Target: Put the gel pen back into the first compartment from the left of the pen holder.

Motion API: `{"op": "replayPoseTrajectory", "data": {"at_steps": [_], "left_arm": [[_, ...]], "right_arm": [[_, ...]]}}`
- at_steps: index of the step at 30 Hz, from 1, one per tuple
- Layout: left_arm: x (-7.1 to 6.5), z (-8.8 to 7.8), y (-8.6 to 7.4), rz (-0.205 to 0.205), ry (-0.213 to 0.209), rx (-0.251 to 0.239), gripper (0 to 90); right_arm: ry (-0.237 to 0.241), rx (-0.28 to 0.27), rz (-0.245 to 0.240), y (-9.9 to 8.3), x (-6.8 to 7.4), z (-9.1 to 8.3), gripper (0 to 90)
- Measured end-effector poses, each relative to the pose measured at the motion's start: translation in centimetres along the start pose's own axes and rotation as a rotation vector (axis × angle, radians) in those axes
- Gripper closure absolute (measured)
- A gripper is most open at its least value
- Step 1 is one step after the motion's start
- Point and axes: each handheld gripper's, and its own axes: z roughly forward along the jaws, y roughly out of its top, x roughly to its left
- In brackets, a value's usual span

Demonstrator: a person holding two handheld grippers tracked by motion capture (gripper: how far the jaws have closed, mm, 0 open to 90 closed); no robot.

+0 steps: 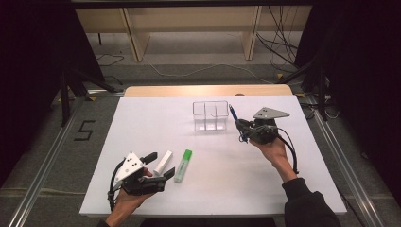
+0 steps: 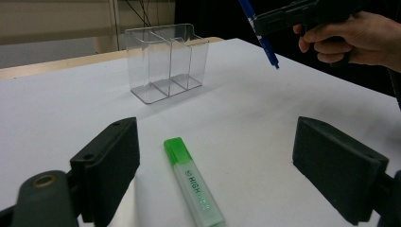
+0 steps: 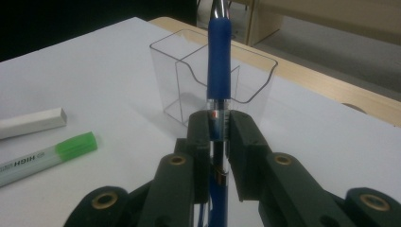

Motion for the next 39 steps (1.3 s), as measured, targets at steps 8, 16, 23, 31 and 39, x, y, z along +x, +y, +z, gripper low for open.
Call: {"op": "replayPoseTrajectory", "data": {"at_steps": [8,16,23,31,39], "left_arm": [[0.1,0.0,0.0,-0.011,-0.005,0.003,14.9],[0.2,0.1,-0.1,-0.033,-0.005,0.001,14.9],[0.2,0.2,-0.2,-0.042,-0.004,0.001,14.9],[0.3,0.2,-0.2,-0.041,-0.003,0.004,14.9],[0.3,0.2,-0.2,-0.036,0.001,0.005,14.9]], "right_arm": [[-0.004,-0.025,0.009,0.2,0.3,0.4,79.7],[0.0,-0.076,0.036,1.0,0.4,0.4,79.7],[0.015,-0.106,0.05,2.1,0.6,0.8,79.7],[0.025,-0.117,0.059,3.3,1.1,2.4,79.7],[0.032,-0.135,0.057,5.4,1.8,3.7,79.7]]}}
